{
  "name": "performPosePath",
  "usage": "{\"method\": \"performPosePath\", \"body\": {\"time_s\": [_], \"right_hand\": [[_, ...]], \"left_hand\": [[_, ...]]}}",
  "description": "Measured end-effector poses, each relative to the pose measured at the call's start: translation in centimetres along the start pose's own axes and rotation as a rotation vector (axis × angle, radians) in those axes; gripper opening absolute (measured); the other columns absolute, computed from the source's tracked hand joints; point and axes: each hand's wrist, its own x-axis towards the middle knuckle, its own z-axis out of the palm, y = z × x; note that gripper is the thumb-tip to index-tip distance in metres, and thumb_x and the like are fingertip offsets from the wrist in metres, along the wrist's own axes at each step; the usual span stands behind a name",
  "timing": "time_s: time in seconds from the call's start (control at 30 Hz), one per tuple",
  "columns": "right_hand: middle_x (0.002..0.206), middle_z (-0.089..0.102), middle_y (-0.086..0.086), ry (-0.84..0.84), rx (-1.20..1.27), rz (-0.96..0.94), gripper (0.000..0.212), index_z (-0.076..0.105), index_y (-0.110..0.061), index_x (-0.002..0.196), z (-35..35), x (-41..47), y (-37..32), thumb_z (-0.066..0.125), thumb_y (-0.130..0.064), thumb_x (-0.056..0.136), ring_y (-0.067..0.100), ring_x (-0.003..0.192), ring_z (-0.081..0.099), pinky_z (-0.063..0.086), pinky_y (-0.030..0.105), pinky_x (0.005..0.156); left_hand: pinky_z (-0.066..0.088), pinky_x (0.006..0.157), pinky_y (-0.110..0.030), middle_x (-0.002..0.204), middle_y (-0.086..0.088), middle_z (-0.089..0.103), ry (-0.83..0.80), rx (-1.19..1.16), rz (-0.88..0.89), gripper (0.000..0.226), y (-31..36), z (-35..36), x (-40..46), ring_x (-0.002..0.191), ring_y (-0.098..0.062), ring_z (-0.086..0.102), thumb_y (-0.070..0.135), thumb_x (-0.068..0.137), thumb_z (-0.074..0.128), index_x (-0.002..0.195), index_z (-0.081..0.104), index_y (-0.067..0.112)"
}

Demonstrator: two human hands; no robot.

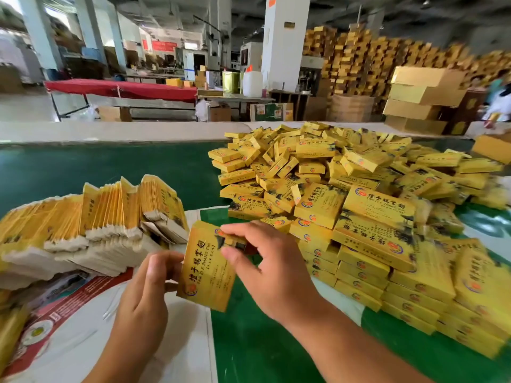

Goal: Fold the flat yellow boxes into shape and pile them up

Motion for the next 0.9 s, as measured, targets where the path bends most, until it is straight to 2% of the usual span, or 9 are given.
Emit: {"method": "performPosePath", "body": {"time_s": [0.07, 0.2, 0.33, 0.5, 0.57, 0.67, 0.73, 0.83, 0.9], "right_hand": [[0.104, 0.071, -0.008, 0.082, 0.015, 0.067, 0.026, 0.071, -0.018, 0.114, -2.8, 0.9, 0.2, 0.069, -0.024, 0.088, 0.001, 0.094, 0.064, 0.054, 0.019, 0.081], [0.099, 0.069, -0.015, 0.172, -0.106, 0.262, 0.024, 0.072, -0.029, 0.110, -10.0, 2.6, 2.9, 0.073, -0.034, 0.087, -0.007, 0.088, 0.065, 0.052, 0.008, 0.072], [0.093, 0.075, -0.005, 0.244, -0.054, 0.560, 0.007, 0.074, -0.033, 0.088, -16.6, 3.6, 7.6, 0.074, -0.026, 0.086, 0.011, 0.091, 0.070, 0.057, 0.036, 0.086], [0.096, 0.074, 0.005, 0.291, -0.017, 0.812, 0.010, 0.074, -0.024, 0.075, -20.4, 3.2, 11.9, 0.076, -0.019, 0.084, 0.022, 0.103, 0.065, 0.049, 0.038, 0.093], [0.095, 0.072, 0.002, 0.289, -0.036, 0.840, 0.012, 0.072, -0.024, 0.075, -20.5, 2.9, 12.6, 0.075, -0.017, 0.084, 0.020, 0.102, 0.063, 0.046, 0.033, 0.086], [0.085, 0.067, -0.013, 0.300, -0.159, 0.808, 0.016, 0.070, -0.030, 0.072, -20.1, 2.7, 13.1, 0.075, -0.022, 0.085, 0.003, 0.084, 0.057, 0.038, 0.023, 0.062], [0.082, 0.063, -0.020, 0.313, -0.253, 0.764, 0.018, 0.068, -0.033, 0.070, -20.0, 2.7, 13.3, 0.077, -0.026, 0.084, -0.001, 0.079, 0.054, 0.039, 0.023, 0.060], [0.083, 0.063, -0.019, 0.286, -0.326, 0.734, 0.019, 0.067, -0.035, 0.069, -19.8, 2.7, 13.2, 0.077, -0.026, 0.083, 0.006, 0.082, 0.059, 0.047, 0.028, 0.067], [0.084, 0.063, -0.018, 0.281, -0.388, 0.692, 0.018, 0.067, -0.035, 0.072, -19.6, 2.9, 12.6, 0.076, -0.027, 0.084, 0.008, 0.082, 0.060, 0.045, 0.025, 0.062]], "left_hand": [[0.051, 0.074, -0.047, 0.088, -0.004, 0.067, 0.020, 0.023, 0.017, 0.057, -0.2, -0.2, 0.2, 0.081, -0.018, 0.063, 0.069, 0.082, 0.031, 0.090, 0.067, 0.026], [0.052, 0.072, -0.044, 0.089, 0.005, 0.068, 0.012, 0.079, -0.002, 0.051, -0.6, 0.1, 0.1, 0.079, -0.011, 0.063, 0.066, 0.089, 0.035, 0.088, 0.069, 0.029], [0.052, 0.076, -0.048, 0.085, 0.009, 0.069, -0.031, 0.094, -0.036, 0.050, -1.0, 0.2, 0.2, 0.082, -0.015, 0.064, 0.056, 0.085, 0.034, 0.091, 0.068, 0.020], [0.053, 0.075, -0.050, 0.084, 0.003, 0.070, -0.059, 0.122, -0.061, 0.047, -1.3, 0.3, 0.3, 0.084, -0.021, 0.064, 0.052, 0.085, 0.036, 0.089, 0.069, 0.019], [0.053, 0.076, -0.051, 0.084, -0.002, 0.070, -0.077, 0.127, -0.075, 0.047, -1.3, 0.2, 0.3, 0.085, -0.024, 0.064, 0.051, 0.085, 0.037, 0.090, 0.069, 0.017], [0.052, 0.075, -0.051, 0.084, -0.005, 0.070, -0.079, 0.128, -0.097, 0.044, -1.2, 0.2, 0.4, 0.086, -0.027, 0.064, 0.050, 0.084, 0.039, 0.089, 0.070, 0.018], [0.052, 0.073, -0.049, 0.082, -0.002, 0.070, -0.079, 0.140, -0.099, 0.043, -1.0, 0.2, 0.3, 0.084, -0.026, 0.064, 0.050, 0.084, 0.040, 0.088, 0.070, 0.019], [0.052, 0.071, -0.047, 0.082, 0.001, 0.070, -0.095, 0.179, -0.101, 0.045, -1.1, 0.0, 0.5, 0.082, -0.023, 0.064, 0.050, 0.084, 0.039, 0.087, 0.070, 0.017], [0.052, 0.070, -0.046, 0.082, 0.000, 0.070, -0.086, 0.175, -0.100, 0.044, -1.0, -0.2, 0.6, 0.080, -0.020, 0.064, 0.050, 0.084, 0.039, 0.087, 0.070, 0.018]]}}
